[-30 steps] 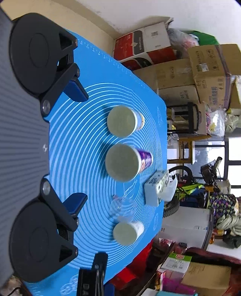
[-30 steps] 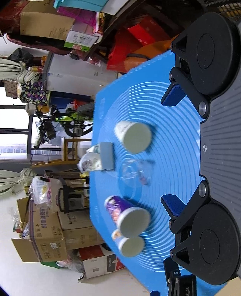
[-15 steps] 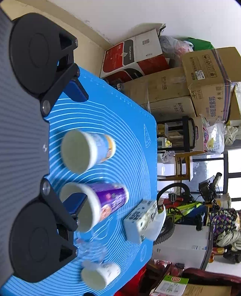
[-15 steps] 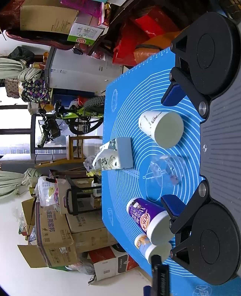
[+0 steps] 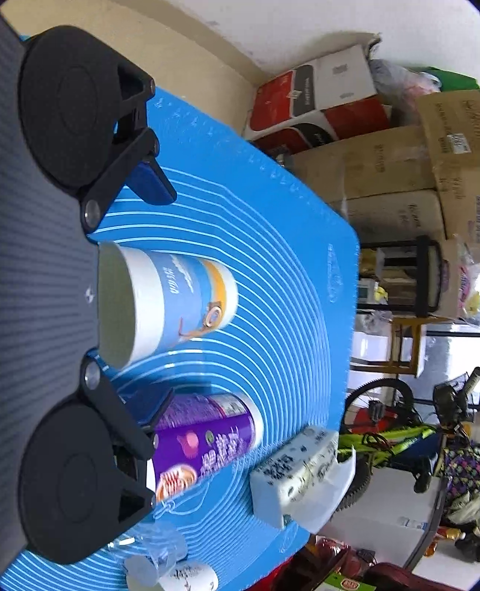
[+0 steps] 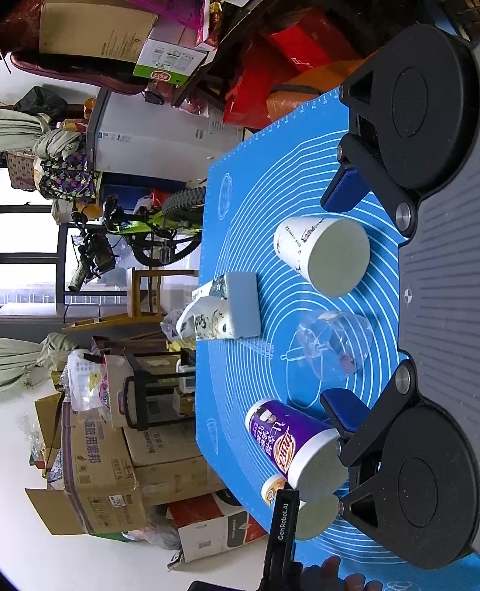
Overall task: Flip cup upside down
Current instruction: 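Move the left gripper to the blue-and-yellow printed cup and close on it, then lift the blue-and-yellow cup with the left gripper and rotate it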
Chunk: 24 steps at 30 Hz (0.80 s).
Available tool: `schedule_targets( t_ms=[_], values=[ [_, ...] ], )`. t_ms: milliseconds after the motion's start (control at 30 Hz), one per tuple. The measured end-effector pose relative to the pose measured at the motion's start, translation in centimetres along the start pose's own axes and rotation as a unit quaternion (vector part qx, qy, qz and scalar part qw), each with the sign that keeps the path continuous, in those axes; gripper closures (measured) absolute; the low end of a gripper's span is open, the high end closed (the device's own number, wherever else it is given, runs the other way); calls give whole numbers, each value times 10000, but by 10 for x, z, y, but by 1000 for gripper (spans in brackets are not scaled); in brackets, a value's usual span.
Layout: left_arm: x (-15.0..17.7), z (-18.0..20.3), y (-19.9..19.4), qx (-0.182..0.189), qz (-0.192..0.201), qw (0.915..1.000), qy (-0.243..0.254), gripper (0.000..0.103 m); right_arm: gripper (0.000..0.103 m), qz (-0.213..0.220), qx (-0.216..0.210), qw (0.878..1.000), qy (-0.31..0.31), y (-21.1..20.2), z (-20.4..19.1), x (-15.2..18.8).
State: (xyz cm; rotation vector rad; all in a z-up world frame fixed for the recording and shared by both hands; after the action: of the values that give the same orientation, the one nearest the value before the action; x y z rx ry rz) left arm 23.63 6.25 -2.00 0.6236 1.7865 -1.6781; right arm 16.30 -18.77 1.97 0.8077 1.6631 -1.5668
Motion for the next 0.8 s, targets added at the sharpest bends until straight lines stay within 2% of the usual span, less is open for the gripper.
schedule_targets(
  t_ms=[67, 133, 200, 400, 567, 667, 800],
  values=[
    [-1, -6, 2, 249, -138, 9994, -219, 21, 2, -7, 7, 10000, -4, 1, 1, 0],
    [-1, -9, 2, 352, -183, 9989, -270, 36, 2, -12, 9, 10000, -10, 1, 1, 1],
    [-2, -10, 0, 383, -197, 9987, -254, 40, 2, -16, 8, 10000, -13, 2, 0, 1],
    [-2, -10, -5, 413, -170, 9986, -266, 43, 2, -40, 30, 10000, -24, 3, 1, 3],
    [-7, -9, -20, 413, 19, 9988, -266, 43, 2, -32, 51, 10000, -23, 1, 2, 5],
    [-5, -8, -42, 416, 159, 9987, -259, 43, 2, -23, 50, 10000, -28, -4, 3, 6],
    [7, 5, -79, 407, 293, 9987, 19, 43, 2, -31, 38, 10000, -18, -15, 5, 11]
  ],
)
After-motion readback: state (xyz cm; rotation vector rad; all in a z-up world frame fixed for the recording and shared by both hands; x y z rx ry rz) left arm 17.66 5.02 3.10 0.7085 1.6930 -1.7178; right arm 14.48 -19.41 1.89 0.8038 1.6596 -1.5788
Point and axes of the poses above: each gripper's, at about its wrist camera, not at the fingertips, and y roughly the way its jaws point, z to its right, x to its underside, the point moved 3 cm from there along y, roughly the way its jaws point, and after that the axes turned 1 degree about -x, right-handed, at the moved point
